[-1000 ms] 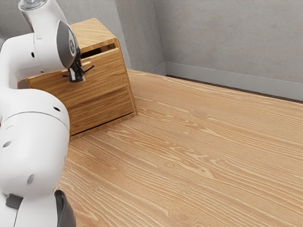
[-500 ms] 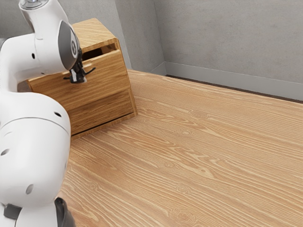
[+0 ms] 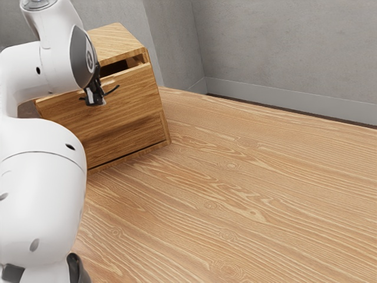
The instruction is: Pull the drawer handle with one arm to open the drawer
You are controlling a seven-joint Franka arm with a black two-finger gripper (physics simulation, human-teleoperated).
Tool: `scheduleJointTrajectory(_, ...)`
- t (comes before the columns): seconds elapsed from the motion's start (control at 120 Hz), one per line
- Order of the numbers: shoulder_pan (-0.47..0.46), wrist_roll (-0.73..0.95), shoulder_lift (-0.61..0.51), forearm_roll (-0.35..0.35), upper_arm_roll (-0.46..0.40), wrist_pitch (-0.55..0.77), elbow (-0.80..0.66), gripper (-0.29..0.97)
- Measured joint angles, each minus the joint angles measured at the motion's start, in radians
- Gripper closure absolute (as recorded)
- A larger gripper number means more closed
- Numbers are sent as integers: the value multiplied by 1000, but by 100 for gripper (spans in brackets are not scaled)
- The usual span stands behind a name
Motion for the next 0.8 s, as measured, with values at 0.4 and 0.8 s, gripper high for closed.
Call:
scheduleJointTrajectory(0.4,-35,-12,0,18,21,-5,-23,60)
scheduleJointTrajectory(0.8,-59,-23,-2,26,37,-6,-49,60)
